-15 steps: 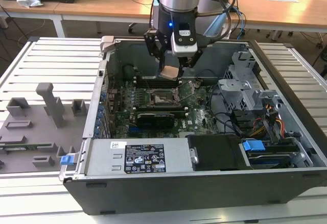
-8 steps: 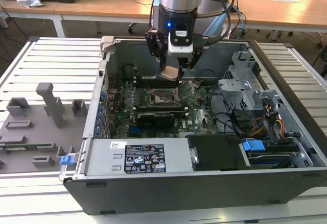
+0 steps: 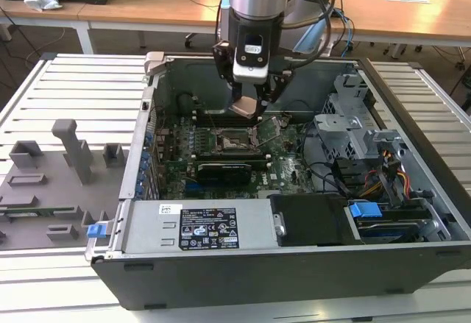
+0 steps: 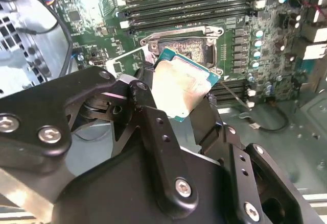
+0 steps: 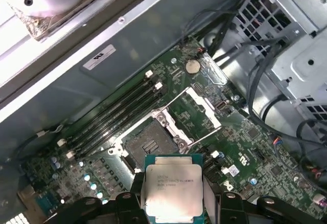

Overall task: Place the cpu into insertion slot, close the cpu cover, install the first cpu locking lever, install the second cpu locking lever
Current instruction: 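Place the cpu into insertion slot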

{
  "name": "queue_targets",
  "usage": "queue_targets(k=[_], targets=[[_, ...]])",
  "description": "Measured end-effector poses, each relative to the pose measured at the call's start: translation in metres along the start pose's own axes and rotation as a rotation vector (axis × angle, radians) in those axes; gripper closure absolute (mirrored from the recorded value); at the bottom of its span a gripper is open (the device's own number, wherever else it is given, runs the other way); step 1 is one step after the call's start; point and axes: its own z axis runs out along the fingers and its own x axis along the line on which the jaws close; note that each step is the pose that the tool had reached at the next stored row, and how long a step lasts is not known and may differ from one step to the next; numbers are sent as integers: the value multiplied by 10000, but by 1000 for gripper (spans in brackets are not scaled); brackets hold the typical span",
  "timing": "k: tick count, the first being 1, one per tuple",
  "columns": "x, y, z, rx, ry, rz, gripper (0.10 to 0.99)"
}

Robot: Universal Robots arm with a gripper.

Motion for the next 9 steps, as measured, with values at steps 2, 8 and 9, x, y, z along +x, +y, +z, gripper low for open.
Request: queue_targets(k=[2, 8, 9], targets=[[0, -1, 7, -10, -54, 603, 549], [-1, -3, 35, -34, -170, 1899, 549], [-1, -4, 46, -40, -204, 2283, 549]])
